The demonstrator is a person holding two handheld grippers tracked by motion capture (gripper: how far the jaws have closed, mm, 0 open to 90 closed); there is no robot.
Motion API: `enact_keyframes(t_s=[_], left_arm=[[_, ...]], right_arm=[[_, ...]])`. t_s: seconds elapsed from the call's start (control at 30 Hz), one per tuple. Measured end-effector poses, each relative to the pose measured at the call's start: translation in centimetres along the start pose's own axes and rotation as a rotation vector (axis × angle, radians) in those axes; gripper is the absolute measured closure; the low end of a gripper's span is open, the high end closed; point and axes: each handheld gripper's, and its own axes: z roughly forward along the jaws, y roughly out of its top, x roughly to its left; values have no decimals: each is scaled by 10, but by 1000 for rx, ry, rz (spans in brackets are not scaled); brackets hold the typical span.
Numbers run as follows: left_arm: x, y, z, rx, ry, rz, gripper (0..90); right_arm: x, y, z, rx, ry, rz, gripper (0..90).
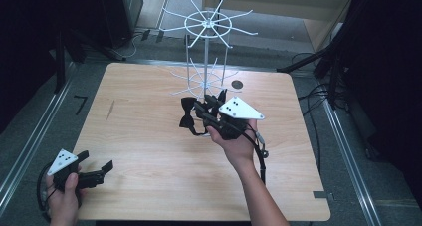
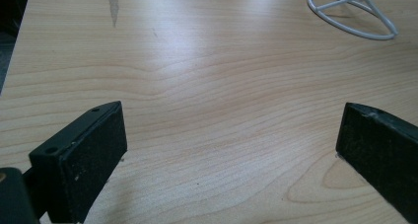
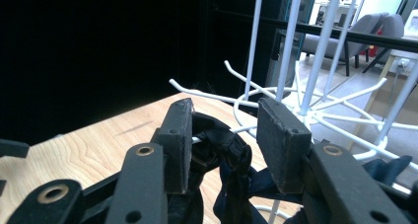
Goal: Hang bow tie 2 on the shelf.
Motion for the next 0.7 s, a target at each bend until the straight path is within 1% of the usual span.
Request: enact_keyframes(t_s=[0.07,0.23,0.27,0.3,0.33,0.37,0.4,0.43,0.47,0.5,0.53,0.57,0.6,0.7], left_arm=[[0,0,0,0,1,0,0],[0,0,0,1,1,2,0],[0,0,0,0,1,0,0],[0,0,0,0,1,0,0],[0,0,0,0,1,0,0],[0,0,0,-2,2,0,0],[0,0,0,-2,2,0,0],[0,0,0,-2,2,-1,0],[0,0,0,-2,2,0,0],[0,0,0,-2,2,0,0],[0,0,0,-2,3,0,0],[0,0,0,-2,3,0,0],[0,0,0,-2,3,-1,0],[0,0,0,-2,3,-1,0]], right_arm=[[-1,-1,-1,1,-11,3,519],[1,-3,-5,1,-8,6,445],[1,-4,-5,-1,-5,9,418],[1,-4,-5,-1,-5,9,418],[2,-4,-7,-2,-6,9,389],[3,-6,-8,-3,-3,8,329],[4,-6,-8,0,5,10,293],[4,-6,-8,0,5,10,293],[6,-8,-9,9,13,3,216],[6,-8,-9,9,13,3,216],[8,-9,-10,16,-4,-3,163],[8,-9,-11,20,-9,-6,148],[9,-10,-12,21,-14,1,138],[7,-11,-16,16,-7,33,120]])
